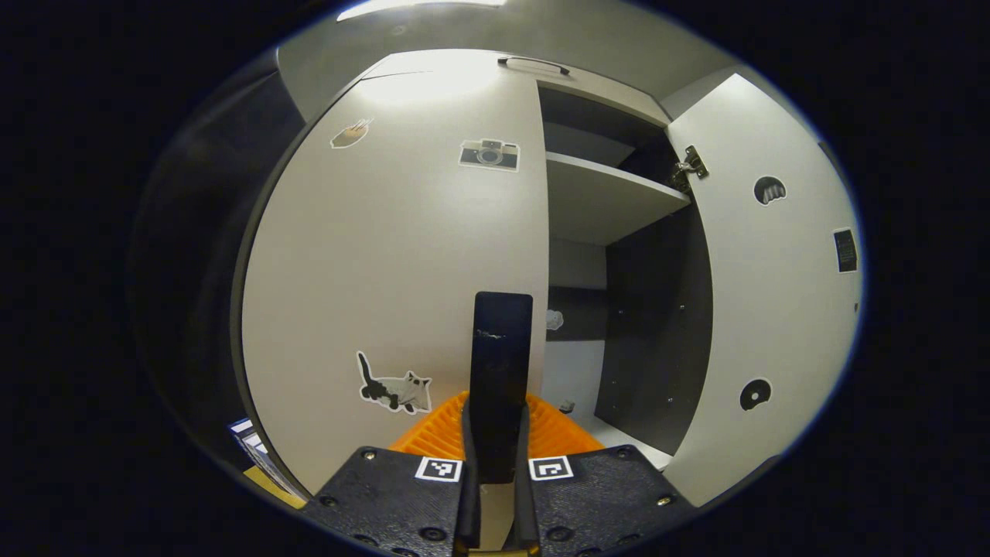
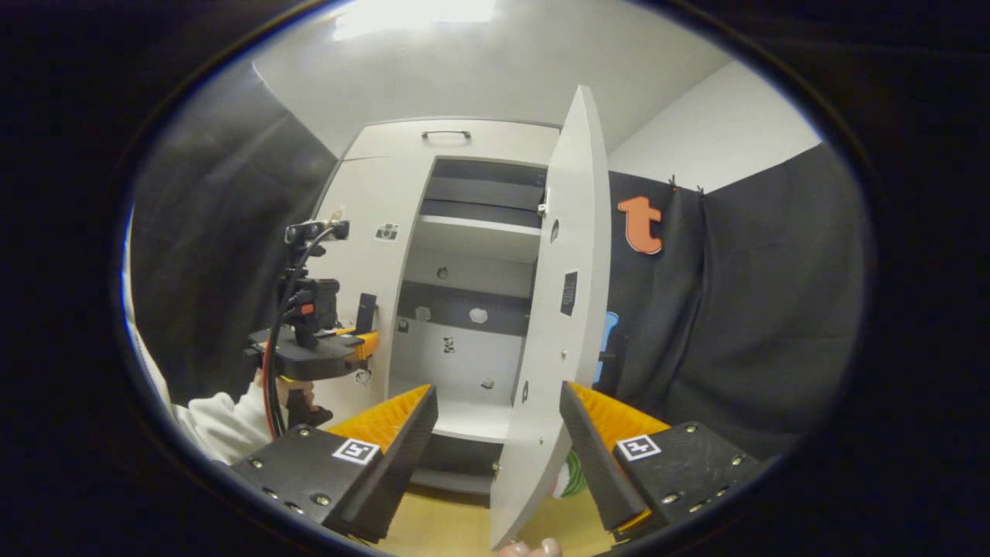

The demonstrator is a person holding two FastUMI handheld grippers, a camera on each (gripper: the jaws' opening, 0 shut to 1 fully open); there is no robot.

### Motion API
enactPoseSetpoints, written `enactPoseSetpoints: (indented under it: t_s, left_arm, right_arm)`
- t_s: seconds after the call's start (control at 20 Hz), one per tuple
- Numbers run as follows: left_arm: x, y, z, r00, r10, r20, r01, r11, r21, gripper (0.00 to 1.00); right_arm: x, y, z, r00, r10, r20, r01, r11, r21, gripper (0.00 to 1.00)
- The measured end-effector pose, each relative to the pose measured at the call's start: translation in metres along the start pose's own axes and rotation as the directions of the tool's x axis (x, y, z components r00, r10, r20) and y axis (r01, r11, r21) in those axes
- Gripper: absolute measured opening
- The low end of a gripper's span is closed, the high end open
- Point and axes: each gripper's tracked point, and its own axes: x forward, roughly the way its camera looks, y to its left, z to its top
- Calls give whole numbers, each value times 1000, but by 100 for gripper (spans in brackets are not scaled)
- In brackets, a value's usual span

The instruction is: Open the right door of the double-door shoe cabinet with the right hand, and open the left door with the left hand.

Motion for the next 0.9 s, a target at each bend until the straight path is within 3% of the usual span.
enactPoseSetpoints:
  t_s: [0.55,0.9]
  left_arm:
    - [-77,15,14,999,1,-36,-3,999,-34,17]
    - [-122,37,23,998,39,-45,-41,998,-42,17]
  right_arm:
    - [-8,34,6,984,178,32,-179,983,31,95]
    - [-20,58,11,969,240,50,-243,969,56,95]
